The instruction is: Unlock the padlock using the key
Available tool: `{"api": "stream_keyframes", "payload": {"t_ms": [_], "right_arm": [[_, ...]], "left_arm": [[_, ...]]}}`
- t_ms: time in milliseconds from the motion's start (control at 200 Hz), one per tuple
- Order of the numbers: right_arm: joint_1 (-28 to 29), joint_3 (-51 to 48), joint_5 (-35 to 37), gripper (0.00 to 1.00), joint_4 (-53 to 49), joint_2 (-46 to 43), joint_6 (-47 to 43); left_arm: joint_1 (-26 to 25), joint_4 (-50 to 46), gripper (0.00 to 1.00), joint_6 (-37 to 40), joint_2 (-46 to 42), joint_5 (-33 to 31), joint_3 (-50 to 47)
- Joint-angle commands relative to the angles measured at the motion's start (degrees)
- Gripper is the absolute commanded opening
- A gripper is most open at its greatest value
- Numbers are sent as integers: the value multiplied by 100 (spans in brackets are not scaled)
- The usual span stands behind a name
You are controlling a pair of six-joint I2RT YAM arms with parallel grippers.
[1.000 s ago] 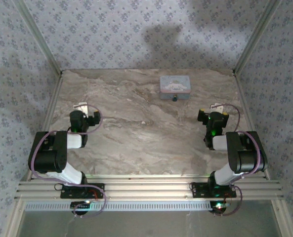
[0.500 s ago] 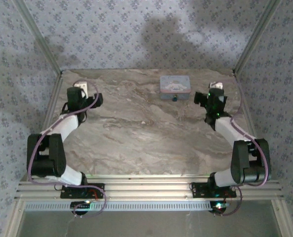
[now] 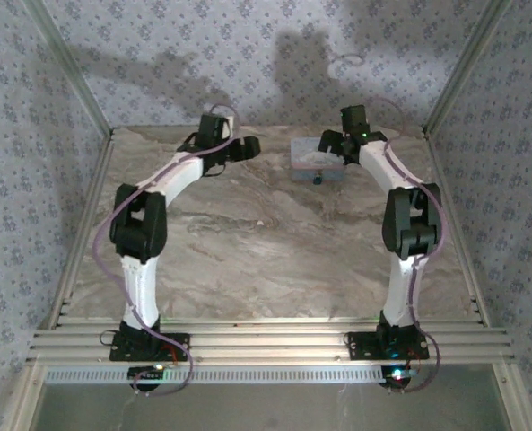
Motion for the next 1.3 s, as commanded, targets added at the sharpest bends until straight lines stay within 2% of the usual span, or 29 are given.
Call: {"api": "stream_keyframes", "payload": {"t_ms": [0, 135, 260, 410, 530, 710, 829, 1119, 1294], "right_arm": [[-162, 556, -280, 100, -1029, 345, 385], [-220, 811, -857, 96, -932, 779, 293], [-229, 969, -1388, 86, -905, 1123, 228], [-105, 674, -1464, 68, -962, 1123, 45], [47, -9, -1435, 59, -837, 852, -109], [224, -997, -1390, 59, -761, 411, -368], [402, -1733, -1380, 59, -651, -46, -343], [857, -3321, -1852, 61, 361, -1157, 772], [976, -3690, -1748, 67, 636, -1425, 1100]], "left_arm": [[-56, -469, 87, -412, 546, 625, 761], [-152, -360, 85, -651, 1098, 979, 1384], [-249, -357, 82, -785, 1526, 1349, 1908], [-340, -762, 80, -663, 1750, 1511, 2324], [-342, -831, 79, -620, 1658, 1447, 2119], [-351, -675, 76, -587, 1391, 1453, 1579], [-392, -489, 70, -611, 1153, 1509, 1009], [-706, 299, 51, -860, 439, 1541, -569], [-749, 178, 45, -681, 545, 1499, -432]]}}
